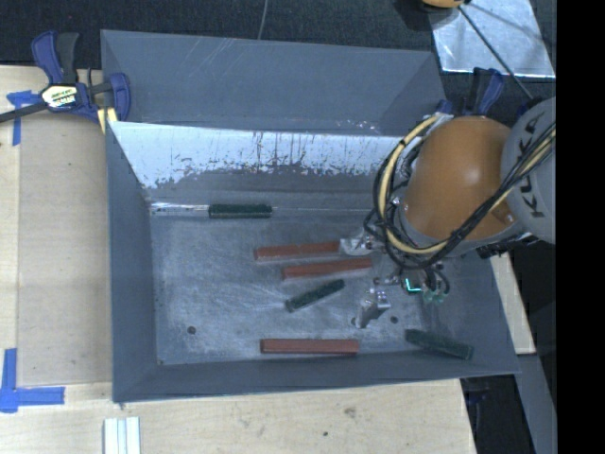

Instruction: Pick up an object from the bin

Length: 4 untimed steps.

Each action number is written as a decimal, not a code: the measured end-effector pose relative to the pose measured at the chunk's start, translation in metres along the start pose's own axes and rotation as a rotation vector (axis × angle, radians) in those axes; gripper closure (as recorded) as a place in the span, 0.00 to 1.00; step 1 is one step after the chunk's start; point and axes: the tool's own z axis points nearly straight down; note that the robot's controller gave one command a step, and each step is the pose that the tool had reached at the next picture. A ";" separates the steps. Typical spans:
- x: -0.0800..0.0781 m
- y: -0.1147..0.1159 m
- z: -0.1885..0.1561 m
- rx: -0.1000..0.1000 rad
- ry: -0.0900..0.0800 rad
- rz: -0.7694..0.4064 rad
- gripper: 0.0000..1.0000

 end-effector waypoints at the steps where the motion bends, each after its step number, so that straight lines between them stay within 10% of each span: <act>1: -0.002 0.000 -0.004 0.000 -0.008 -0.001 0.00; 2: -0.027 0.014 0.069 0.004 -0.040 -0.170 1.00; 3: -0.027 0.014 0.069 0.004 -0.040 -0.170 1.00; 4: -0.028 -0.004 -0.047 0.001 -0.008 -0.253 1.00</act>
Offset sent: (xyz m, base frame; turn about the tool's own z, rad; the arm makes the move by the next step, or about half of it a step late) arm 0.0153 0.0160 -0.0828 -0.1733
